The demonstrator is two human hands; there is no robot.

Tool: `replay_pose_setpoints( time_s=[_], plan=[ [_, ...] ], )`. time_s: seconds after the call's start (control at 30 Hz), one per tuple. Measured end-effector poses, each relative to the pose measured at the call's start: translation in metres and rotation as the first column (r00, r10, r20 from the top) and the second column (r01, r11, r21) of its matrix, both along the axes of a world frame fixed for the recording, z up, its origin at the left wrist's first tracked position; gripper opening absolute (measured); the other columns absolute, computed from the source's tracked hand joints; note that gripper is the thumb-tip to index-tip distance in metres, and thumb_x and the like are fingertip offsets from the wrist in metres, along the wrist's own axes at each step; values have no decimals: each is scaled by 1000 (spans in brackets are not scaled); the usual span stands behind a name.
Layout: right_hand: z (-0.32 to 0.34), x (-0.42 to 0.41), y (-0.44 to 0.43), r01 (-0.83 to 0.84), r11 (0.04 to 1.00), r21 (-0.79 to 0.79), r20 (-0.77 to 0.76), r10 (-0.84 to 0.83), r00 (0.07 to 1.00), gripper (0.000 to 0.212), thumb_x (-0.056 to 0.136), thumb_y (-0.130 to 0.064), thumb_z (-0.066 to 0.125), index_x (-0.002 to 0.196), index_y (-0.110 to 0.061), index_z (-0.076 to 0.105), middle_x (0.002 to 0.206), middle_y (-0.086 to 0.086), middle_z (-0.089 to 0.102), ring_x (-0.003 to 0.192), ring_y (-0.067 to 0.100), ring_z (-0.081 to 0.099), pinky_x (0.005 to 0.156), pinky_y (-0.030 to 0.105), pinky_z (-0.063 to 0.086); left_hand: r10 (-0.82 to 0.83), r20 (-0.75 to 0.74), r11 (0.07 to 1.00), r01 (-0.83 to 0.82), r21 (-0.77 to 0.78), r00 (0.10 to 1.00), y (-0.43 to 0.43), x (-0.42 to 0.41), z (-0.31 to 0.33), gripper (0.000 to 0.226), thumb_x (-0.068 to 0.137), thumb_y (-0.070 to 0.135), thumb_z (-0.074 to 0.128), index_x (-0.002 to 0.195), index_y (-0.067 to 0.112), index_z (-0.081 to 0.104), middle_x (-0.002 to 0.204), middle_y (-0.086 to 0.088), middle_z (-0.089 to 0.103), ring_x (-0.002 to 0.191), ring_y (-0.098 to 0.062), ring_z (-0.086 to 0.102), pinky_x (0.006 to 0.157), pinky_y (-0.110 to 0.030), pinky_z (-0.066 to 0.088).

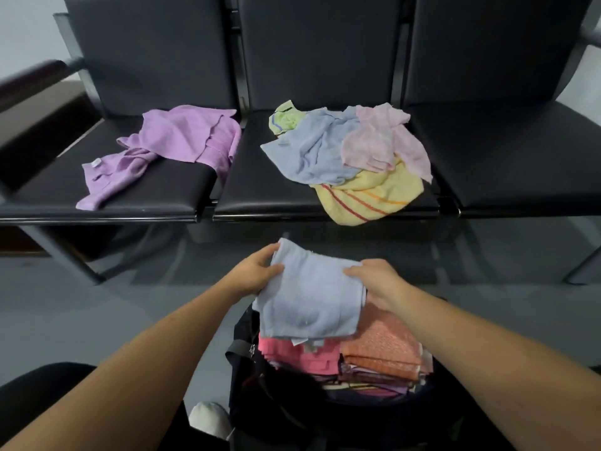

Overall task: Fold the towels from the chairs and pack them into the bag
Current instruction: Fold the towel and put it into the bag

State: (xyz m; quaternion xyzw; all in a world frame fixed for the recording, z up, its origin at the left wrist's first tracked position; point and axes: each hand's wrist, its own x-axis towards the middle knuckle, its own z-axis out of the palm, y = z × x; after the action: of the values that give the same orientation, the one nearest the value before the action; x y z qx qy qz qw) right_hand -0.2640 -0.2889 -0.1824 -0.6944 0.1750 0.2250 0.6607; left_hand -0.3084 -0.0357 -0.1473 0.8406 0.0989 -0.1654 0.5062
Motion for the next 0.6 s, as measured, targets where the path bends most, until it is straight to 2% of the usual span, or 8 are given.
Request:
replay_pose_setpoints(
  time_s=[0.07, 0.13, 0.23, 0.3, 0.37, 0.47, 0.53, 0.6],
  plan=[
    [-17, -8, 9, -38, 998, -43, -45, 36, 998, 8, 91, 6, 65, 91, 14, 64, 94, 27, 70, 82, 32, 67, 73, 38, 52, 5, -84, 999, -1, 53, 996, 7, -7, -17, 48, 100, 27, 57, 144, 41, 45, 126, 1, 64, 103, -29, 70, 83, -51, 61],
    [-30, -11, 17, -91, 989, -113, -91, 81, 993, 11, 90, 2, 67, 80, 3, 62, 82, 18, 66, 76, 29, 64, 66, 33, 50, 8, -128, 993, 8, 118, 992, 12, -10, -33, 51, 99, 28, 58, 147, 38, 43, 126, -4, 64, 103, -35, 69, 83, -54, 60],
    [-42, -3, 26, -156, 943, -293, -118, 126, 985, 3, 86, -5, 65, 88, -3, 63, 82, 14, 58, 75, 27, 58, 64, 32, 45, -43, -156, 957, 85, 276, 987, 15, -10, -47, 57, 101, 30, 55, 154, 30, 34, 144, -7, 55, 120, -29, 60, 102, -39, 50],
    [-41, 4, 28, -162, 860, -483, -79, 142, 987, 5, 84, -5, 60, 80, -5, 58, 75, 10, 54, 66, 24, 54, 58, 26, 42, -8, -164, 927, 69, 368, 986, 19, -4, -49, 62, 102, 35, 55, 156, 19, 30, 154, -9, 45, 134, -30, 50, 102, -32, 40],
    [-34, 11, 28, -162, 796, -584, -51, 163, 985, 10, 86, -6, 59, 77, -6, 54, 71, 7, 51, 61, 20, 51, 48, 24, 35, 50, -141, 916, 11, 401, 989, 22, 5, -47, 59, 101, 36, 56, 151, 13, 38, 151, -11, 48, 133, -30, 50, 101, -34, 41],
    [-22, 24, 33, -174, 810, -560, -59, 170, 984, 13, 88, -7, 60, 77, -7, 53, 73, 6, 52, 64, 21, 53, 48, 24, 35, 33, -80, 921, 1, 390, 996, 14, 17, -34, 36, 100, 25, 55, 133, 10, 58, 133, -8, 63, 119, -27, 58, 91, -31, 44],
    [-9, 32, 39, -187, 843, -505, -58, 183, 981, 12, 87, -7, 60, 77, -7, 55, 78, 9, 56, 74, 25, 62, 56, 25, 44, -5, -45, 929, 22, 368, 999, 2, 27, -23, 29, 100, 23, 55, 125, 12, 65, 122, -7, 67, 108, -24, 62, 87, -31, 47],
    [9, 43, 40, -177, 889, -421, -37, 178, 983, 5, 89, -7, 59, 92, -5, 63, 84, 11, 61, 80, 24, 65, 65, 31, 54, -61, 14, 935, 52, 352, 998, -12, 40, -5, 23, 100, 21, 54, 117, 15, 68, 110, -2, 68, 98, -18, 62, 82, -28, 46]
  ],
)
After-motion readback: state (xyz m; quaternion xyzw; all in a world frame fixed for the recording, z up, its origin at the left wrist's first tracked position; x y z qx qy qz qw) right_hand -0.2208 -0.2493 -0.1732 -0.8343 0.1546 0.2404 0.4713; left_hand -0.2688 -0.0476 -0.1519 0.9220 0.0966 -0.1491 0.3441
